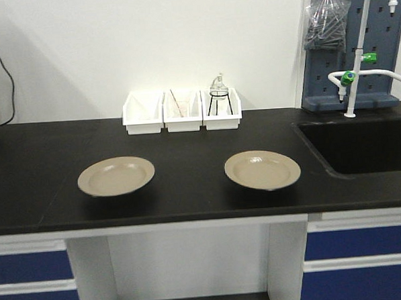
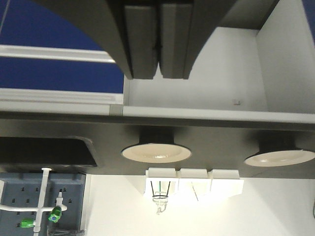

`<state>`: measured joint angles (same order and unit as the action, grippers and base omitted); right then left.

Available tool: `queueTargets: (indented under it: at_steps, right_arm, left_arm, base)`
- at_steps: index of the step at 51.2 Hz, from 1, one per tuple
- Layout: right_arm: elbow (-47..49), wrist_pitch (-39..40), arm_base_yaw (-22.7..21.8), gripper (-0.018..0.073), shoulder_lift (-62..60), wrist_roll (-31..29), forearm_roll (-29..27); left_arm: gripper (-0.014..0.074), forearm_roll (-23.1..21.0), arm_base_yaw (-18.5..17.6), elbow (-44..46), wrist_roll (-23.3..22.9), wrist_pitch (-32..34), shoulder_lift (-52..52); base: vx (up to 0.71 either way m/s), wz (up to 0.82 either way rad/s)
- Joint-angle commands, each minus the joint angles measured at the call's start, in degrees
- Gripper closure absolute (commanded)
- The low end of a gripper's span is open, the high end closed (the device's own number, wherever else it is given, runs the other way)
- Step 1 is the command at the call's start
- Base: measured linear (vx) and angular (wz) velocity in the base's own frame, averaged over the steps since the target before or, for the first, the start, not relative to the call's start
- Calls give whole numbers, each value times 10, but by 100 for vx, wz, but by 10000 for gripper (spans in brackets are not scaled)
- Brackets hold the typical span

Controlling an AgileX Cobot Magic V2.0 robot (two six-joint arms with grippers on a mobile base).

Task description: Arrange circular plates on left workspace

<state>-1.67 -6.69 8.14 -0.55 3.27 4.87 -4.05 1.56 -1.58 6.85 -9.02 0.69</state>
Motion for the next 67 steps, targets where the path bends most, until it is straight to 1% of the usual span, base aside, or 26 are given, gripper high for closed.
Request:
queueTargets:
  at_steps: [1, 44, 67]
  right_arm:
    - [-12, 47, -2, 564, -7, -6, 6]
    - [-12, 47, -2, 564, -7, -6, 6]
    - [-12, 47, -2, 564, -7, -6, 6]
  left_arm:
    - [596, -1, -2, -11, -5, 49, 8]
    - [596, -1, -2, -11, -5, 49, 8]
    - [596, -1, -2, -11, -5, 49, 8]
  base:
    - [48, -4]
    - [47, 2]
    - [28, -2]
